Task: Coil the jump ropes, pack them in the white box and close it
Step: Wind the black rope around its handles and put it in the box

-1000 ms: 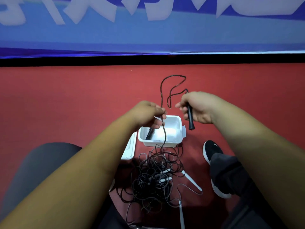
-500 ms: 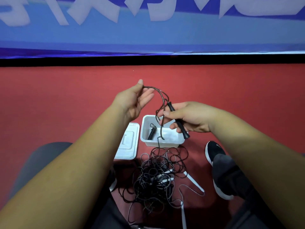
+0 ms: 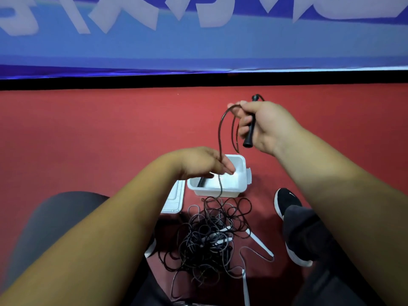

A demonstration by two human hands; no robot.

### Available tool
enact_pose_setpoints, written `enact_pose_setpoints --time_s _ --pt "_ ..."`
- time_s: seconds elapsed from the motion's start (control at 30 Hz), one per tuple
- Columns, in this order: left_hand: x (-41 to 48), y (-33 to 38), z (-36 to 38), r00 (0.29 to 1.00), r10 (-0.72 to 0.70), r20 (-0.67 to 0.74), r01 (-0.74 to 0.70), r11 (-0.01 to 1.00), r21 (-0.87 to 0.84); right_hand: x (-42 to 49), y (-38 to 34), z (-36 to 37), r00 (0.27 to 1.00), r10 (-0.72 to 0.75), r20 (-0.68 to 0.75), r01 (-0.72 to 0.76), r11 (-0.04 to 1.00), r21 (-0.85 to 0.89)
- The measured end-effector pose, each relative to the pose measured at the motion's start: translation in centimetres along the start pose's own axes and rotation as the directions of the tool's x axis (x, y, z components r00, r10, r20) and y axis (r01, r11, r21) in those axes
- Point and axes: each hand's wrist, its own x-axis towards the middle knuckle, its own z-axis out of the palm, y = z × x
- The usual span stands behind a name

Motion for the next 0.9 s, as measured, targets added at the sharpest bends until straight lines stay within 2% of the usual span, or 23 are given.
enact_pose_setpoints --time_s 0.07,0.13,0.2,0.27,0.33,0.37,0.43,0.5,0.57,0.63,0.73,0.83,0.9 --pt "0.1 -0.7 0.3 1.000 -0.008 -0.006 0.009 0.985 0.170 0.1 -0.8 0.0 0.999 -0.036 -0.023 0.038 0.996 0.082" --pt "0.0 -1.0 0.4 1.000 -0.024 -0.014 0.026 0.974 0.224 -0.1 -1.5 0.0 0.997 -0.065 -0.046 0.069 0.992 0.101" --pt "0.0 -1.1 0.3 0.998 -0.052 -0.019 0.054 0.988 0.145 -0.2 -1.9 -0.2 0.993 -0.082 -0.081 0.088 0.993 0.083" --pt "-0.1 -0.7 0.0 0.997 -0.065 -0.033 0.065 0.998 0.015 0.0 -1.7 -0.8 0.989 -0.077 -0.129 0.076 0.997 -0.013" --pt "-0.4 0.1 -0.4 0.996 -0.060 -0.062 0.049 0.985 -0.164 0.3 -1.1 -1.9 0.983 -0.034 -0.182 -0.008 0.975 -0.224" --pt "-0.5 0.5 -0.6 0.995 -0.048 -0.082 0.024 0.963 -0.269 0.5 -0.6 -2.5 0.981 0.011 -0.195 -0.081 0.930 -0.359" --pt "-0.8 1.4 -1.0 0.991 -0.018 -0.129 -0.041 0.899 -0.437 0.6 0.5 -3.3 0.973 0.139 -0.186 -0.222 0.786 -0.576" --pt "-1.1 2.2 -1.5 0.985 -0.021 -0.170 -0.082 0.811 -0.580 0.4 1.4 -3.3 0.960 0.240 -0.141 -0.272 0.699 -0.662" --pt "-1.3 2.7 -2.2 0.977 -0.048 -0.206 -0.122 0.667 -0.735 0.0 1.9 -2.6 0.955 0.283 -0.088 -0.263 0.671 -0.694" --pt "-1.6 2.8 -3.2 0.963 -0.081 -0.257 -0.188 0.482 -0.856 -0.4 2.3 -1.7 0.948 0.318 -0.022 -0.238 0.659 -0.714" --pt "-1.9 2.4 -4.8 0.933 -0.131 -0.336 -0.288 0.287 -0.914 -0.9 2.8 -1.0 0.940 0.320 0.117 -0.143 0.683 -0.716" --pt "-2.0 2.0 -5.8 0.917 -0.144 -0.372 -0.338 0.216 -0.916 -1.4 3.1 -0.5 0.946 0.258 0.197 -0.066 0.746 -0.662" --pt "-1.8 1.7 -6.1 0.920 -0.138 -0.368 -0.315 0.300 -0.901 -1.7 3.3 -0.3 0.954 0.218 0.204 -0.047 0.784 -0.618"
